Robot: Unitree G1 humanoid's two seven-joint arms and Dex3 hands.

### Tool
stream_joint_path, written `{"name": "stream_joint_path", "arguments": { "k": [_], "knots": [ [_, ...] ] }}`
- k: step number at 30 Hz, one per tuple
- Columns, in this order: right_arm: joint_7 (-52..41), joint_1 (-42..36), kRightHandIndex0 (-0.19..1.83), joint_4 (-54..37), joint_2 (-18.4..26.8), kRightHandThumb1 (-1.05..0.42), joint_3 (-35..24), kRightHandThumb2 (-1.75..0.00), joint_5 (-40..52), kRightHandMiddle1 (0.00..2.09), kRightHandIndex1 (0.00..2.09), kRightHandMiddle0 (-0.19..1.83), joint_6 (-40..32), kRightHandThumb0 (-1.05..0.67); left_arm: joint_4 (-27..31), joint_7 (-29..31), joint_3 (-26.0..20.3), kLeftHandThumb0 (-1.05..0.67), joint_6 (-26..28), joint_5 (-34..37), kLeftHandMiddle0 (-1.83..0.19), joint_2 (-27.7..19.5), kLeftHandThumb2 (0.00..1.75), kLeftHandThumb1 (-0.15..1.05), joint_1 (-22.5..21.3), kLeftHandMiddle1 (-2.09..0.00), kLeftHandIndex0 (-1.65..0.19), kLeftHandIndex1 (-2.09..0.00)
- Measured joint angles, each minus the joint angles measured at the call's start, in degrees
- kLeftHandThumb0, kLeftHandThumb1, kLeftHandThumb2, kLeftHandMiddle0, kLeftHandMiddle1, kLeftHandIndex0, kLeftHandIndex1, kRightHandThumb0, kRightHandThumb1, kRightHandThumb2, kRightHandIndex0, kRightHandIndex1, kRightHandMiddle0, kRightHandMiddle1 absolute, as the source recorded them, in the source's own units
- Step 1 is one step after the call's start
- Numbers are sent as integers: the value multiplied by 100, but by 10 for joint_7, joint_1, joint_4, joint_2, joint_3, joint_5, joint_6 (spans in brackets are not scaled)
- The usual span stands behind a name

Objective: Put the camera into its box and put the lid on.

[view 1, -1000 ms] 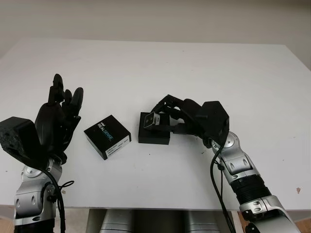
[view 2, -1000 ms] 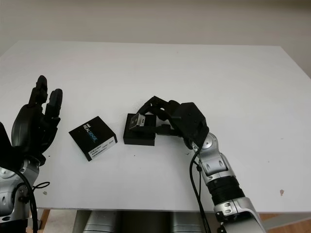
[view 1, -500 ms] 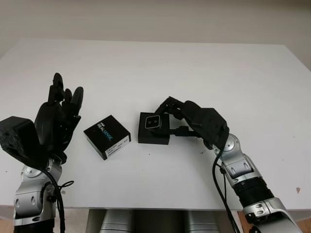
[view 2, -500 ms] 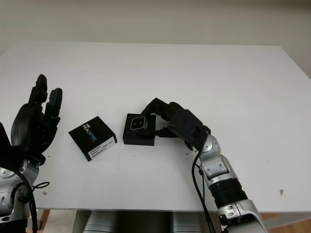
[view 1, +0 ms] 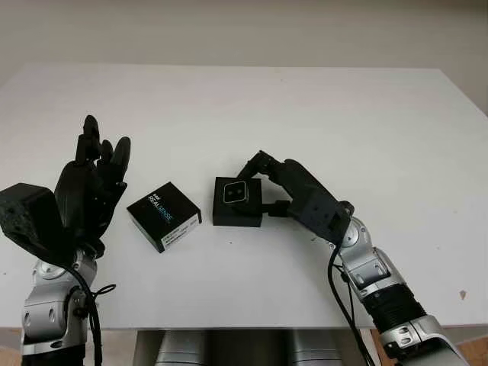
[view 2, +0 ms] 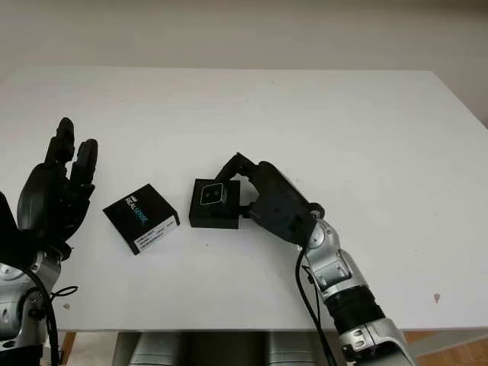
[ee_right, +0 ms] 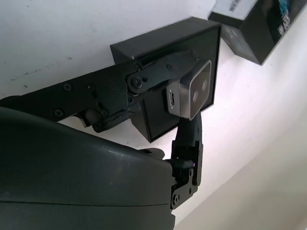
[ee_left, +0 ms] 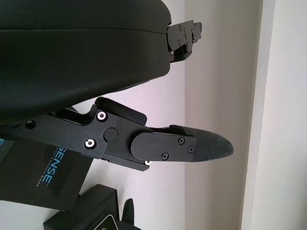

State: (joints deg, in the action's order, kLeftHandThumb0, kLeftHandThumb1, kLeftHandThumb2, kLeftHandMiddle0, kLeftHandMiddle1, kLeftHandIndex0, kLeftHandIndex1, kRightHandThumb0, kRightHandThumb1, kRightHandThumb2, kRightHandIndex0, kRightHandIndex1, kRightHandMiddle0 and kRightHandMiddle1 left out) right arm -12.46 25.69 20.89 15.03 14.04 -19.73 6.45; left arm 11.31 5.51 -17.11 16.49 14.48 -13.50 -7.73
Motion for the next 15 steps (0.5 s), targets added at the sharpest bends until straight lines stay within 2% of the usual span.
{"name": "stream_joint_path", "arguments": {
  "k": [3,6,15],
  "knots": [
    [-2,0,23,-10,8,-93,8,-5,-17,88,3,22,0,-49,5,0,0,-68,0,0,19,0,34,105,3,0,19,-1],
    [-3,0,21,-14,13,-93,10,-5,-25,79,3,22,0,-52,5,0,0,-69,0,0,19,0,34,105,4,0,19,-1],
    [-7,0,17,-35,29,-93,15,-5,-43,65,3,24,0,-53,5,2,0,-70,-1,0,19,0,32,105,4,0,19,0]
  ]
}}
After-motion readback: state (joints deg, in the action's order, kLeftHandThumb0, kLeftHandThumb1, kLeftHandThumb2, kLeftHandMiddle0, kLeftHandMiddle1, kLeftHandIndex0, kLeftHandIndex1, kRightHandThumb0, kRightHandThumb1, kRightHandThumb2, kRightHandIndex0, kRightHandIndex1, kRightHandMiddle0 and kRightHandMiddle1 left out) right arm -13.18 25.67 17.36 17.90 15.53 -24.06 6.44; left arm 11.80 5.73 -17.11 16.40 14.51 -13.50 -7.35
